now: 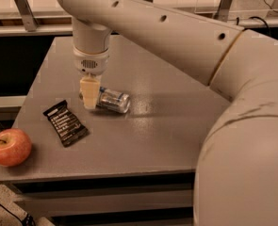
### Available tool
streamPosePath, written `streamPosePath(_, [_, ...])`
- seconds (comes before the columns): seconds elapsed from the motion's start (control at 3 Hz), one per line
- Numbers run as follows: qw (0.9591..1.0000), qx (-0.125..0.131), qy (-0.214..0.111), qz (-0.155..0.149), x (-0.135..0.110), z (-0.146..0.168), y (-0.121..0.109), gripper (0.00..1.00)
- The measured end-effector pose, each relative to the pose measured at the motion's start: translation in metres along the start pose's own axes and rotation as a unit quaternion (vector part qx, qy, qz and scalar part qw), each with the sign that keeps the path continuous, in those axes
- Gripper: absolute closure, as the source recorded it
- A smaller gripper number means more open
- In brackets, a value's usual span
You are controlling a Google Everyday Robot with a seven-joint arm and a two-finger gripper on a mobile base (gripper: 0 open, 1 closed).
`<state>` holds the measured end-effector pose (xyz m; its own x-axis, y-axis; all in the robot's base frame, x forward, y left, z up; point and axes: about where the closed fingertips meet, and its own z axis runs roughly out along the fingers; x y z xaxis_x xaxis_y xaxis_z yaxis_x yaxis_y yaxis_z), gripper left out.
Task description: Place redbull can upright
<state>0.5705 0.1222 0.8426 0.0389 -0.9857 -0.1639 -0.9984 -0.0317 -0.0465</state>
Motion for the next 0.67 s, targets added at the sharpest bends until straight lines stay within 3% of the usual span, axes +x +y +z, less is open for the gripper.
streamPosePath(0.33, [0.9996, -0.016, 0.018, -0.014, -0.011, 0.006, 0.006, 0.65])
streamPosePath(0.67, [0.9989, -0.017, 0.012, -0.042, -0.007, -0.018, 0.01, 0.87])
